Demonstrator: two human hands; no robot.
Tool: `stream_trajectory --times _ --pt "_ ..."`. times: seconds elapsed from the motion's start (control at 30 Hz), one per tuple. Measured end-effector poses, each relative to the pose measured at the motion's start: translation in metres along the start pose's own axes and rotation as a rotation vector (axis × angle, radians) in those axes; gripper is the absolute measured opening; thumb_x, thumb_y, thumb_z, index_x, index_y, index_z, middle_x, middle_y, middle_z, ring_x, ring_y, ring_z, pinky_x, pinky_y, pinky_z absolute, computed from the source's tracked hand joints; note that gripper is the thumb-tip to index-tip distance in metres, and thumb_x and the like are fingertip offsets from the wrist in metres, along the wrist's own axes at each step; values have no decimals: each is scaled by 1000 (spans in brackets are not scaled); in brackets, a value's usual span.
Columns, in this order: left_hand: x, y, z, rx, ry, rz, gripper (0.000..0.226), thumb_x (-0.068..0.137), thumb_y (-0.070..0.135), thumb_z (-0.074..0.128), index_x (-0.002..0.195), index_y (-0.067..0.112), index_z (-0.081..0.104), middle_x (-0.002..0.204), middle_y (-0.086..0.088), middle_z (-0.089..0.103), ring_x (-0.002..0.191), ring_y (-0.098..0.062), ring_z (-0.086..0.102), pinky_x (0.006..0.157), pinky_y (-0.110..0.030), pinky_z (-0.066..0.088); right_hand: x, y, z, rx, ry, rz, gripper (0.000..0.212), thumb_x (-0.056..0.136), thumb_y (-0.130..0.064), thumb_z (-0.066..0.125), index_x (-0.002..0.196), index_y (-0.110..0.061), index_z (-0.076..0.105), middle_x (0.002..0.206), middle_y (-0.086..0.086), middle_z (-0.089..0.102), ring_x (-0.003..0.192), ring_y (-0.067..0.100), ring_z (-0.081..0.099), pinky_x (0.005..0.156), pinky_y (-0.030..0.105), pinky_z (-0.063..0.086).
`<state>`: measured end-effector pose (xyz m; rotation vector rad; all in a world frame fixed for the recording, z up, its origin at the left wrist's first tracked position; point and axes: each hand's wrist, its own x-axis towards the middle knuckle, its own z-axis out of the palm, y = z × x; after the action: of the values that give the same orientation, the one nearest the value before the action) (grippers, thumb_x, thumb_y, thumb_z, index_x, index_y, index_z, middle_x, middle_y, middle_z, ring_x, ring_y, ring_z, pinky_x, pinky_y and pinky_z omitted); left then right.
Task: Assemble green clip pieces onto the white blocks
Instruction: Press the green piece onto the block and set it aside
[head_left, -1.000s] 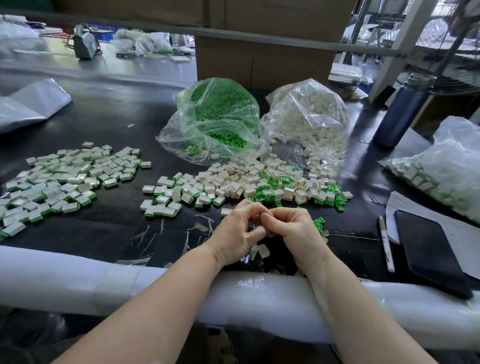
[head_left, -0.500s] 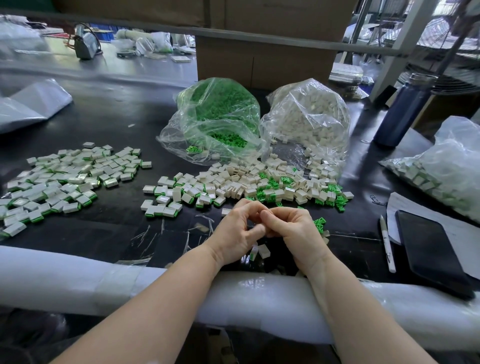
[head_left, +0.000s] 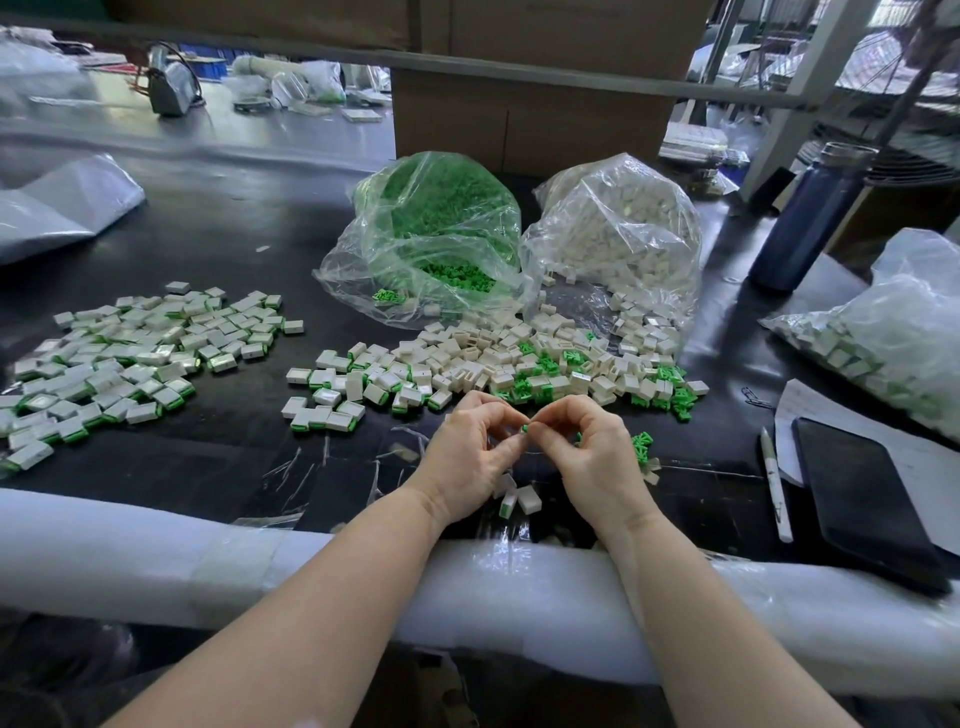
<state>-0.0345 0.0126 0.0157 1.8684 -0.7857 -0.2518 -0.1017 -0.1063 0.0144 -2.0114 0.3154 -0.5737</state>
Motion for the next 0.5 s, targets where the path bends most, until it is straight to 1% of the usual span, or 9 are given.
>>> stream_trajectory --times 0.07,0.1,0.17,0.2,0.23,0.3,0.4,0.47,0.5 --pt "0 -1 0 9 30 -2 12 87 12 63 98 7 66 98 -4 56 85 -21 58 79 -24 50 1 0 0 -1 22 8 5 85 -6 66 81 -9 66 84 8 64 74 12 56 67 10 43" --pt "1 -3 0 0 63 -12 11 87 12 62 98 9 66 95 -4 59 85 -20 59 78 -22 51 2 1 -1 1 51 15 6 85 -7 65 81 -11 66 83 6 64 75 12 57 66 9 42" --pt "2 -6 -1 -20 165 -47 9 88 13 61 97 13 64 89 0 63 83 -15 60 75 -17 50 3 3 -2 4 127 38 9 86 -9 65 79 -16 65 81 2 64 75 11 57 66 8 42" --pt "2 -7 -1 -24 229 -71 9 89 13 61 97 16 63 87 1 63 83 -14 60 75 -17 50 3 4 -3 -1 162 57 11 86 -10 65 78 -18 64 80 1 64 74 12 57 65 9 42" --pt "3 -9 -2 -30 299 -100 11 89 12 60 98 18 63 88 1 64 84 -15 61 77 -20 52 4 6 -4 -11 188 78 11 85 -10 65 78 -18 64 80 2 64 74 13 56 65 12 43" --pt "4 -12 -5 -20 452 -151 15 89 10 59 101 18 64 92 -4 64 83 -18 62 77 -29 53 5 8 -4 -28 218 114 8 85 -10 66 80 -15 65 82 5 65 75 16 57 66 16 43" --pt "6 -15 -11 61 635 -183 19 91 8 55 105 16 66 102 -10 62 83 -19 59 80 -29 50 5 10 -5 -59 250 130 5 85 -10 65 81 -12 66 86 8 65 72 14 54 64 13 40" --pt "7 -16 -14 95 650 -209 25 94 7 50 111 15 66 110 -12 55 92 -23 57 87 -27 47 6 11 -6 -74 270 139 5 86 -11 65 81 -12 66 86 9 65 70 12 53 64 13 39" --pt "8 -17 -14 123 631 -223 29 94 6 47 116 14 64 115 -11 51 97 -24 55 89 -22 42 6 11 -6 -77 278 147 5 86 -11 65 81 -12 66 86 9 65 70 13 53 66 17 40"
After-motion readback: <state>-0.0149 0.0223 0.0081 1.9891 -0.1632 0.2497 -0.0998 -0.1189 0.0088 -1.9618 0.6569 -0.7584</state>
